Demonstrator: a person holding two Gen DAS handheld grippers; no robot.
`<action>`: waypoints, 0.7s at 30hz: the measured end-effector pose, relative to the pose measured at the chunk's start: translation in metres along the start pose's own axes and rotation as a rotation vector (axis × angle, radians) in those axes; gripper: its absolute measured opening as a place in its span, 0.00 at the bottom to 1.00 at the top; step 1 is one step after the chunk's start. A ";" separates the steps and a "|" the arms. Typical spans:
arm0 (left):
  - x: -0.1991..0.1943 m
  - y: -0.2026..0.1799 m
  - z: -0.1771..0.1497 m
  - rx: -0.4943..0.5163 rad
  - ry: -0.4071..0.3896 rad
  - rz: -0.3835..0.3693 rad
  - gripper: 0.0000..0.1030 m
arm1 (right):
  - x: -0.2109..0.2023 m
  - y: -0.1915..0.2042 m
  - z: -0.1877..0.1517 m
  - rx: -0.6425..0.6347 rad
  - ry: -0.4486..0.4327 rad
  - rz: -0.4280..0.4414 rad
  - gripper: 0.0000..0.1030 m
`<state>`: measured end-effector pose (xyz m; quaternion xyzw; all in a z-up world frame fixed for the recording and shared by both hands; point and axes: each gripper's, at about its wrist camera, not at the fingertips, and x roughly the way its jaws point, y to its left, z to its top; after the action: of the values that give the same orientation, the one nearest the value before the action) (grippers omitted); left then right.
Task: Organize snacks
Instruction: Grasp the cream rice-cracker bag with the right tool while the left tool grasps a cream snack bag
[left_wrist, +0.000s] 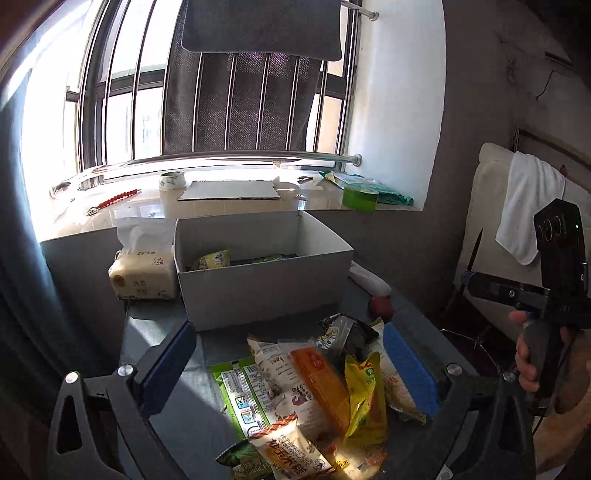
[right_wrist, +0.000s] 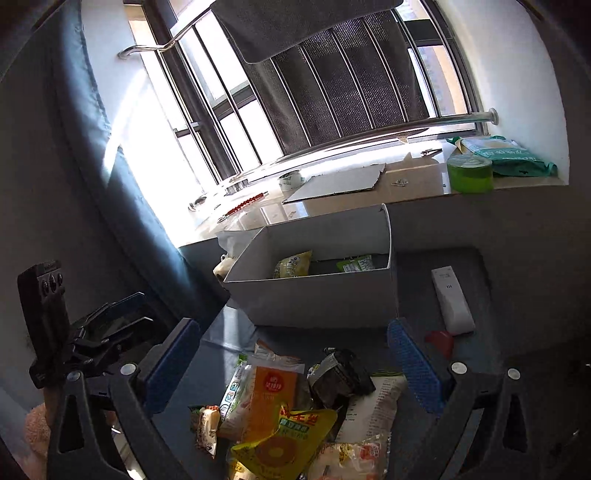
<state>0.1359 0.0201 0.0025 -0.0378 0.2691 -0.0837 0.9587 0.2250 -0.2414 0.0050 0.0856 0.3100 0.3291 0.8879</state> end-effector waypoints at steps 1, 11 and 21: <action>-0.008 -0.005 -0.014 -0.011 -0.004 -0.001 1.00 | -0.007 0.000 -0.014 0.008 0.004 -0.011 1.00; -0.034 -0.036 -0.119 -0.113 0.105 -0.005 1.00 | -0.052 0.004 -0.122 -0.034 0.009 -0.238 1.00; -0.036 -0.033 -0.127 -0.150 0.128 0.005 1.00 | 0.010 0.020 -0.129 -0.269 0.136 -0.431 1.00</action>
<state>0.0350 -0.0099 -0.0835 -0.1034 0.3356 -0.0631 0.9342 0.1421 -0.2267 -0.0948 -0.1235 0.3333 0.1757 0.9180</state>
